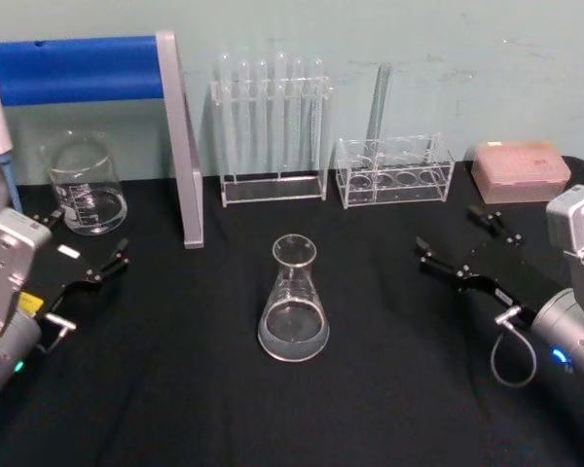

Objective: Grasp the erlenmeyer flask with one hand, shake it three times, then place it back.

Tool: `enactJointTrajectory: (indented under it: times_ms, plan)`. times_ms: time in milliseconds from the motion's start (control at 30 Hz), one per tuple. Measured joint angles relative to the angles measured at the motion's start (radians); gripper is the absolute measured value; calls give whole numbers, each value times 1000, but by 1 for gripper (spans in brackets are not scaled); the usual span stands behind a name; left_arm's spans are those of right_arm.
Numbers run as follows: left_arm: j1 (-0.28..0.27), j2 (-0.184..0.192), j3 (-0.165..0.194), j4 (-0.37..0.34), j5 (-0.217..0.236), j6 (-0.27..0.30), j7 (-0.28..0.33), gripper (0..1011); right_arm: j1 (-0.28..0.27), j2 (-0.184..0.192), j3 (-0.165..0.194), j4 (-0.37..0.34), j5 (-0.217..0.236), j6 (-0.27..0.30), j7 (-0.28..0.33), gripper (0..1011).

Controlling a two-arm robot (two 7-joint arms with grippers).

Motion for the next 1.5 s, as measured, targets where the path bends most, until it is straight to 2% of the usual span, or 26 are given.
enactJointTrajectory:
  times_ms: [233, 667, 767, 900, 1200, 1500]
  plan:
    - [0, 0, 0, 0, 0, 0, 0, 1001, -21, -4, -6, -37, 57, 15, 120, 1003]
    - [0, 0, 0, 0, 0, 0, 0, 1001, -2, -31, -46, -34, 65, 12, 277, 1002]
    - [0, 0, 0, 0, 0, 0, 0, 1001, 16, -42, -58, -15, 67, 4, 332, 1003]
    - [0, 0, 0, 0, 0, 0, 0, 1001, 39, -59, -67, 6, 66, 1, 375, 1003]
    - [0, 0, 0, 0, 0, 0, 0, 1001, 93, -110, -88, 66, 42, 0, 423, 1003]
    - [0, 0, 0, 0, 0, 0, 0, 1001, 142, -155, -106, 126, 21, 0, 438, 1003]
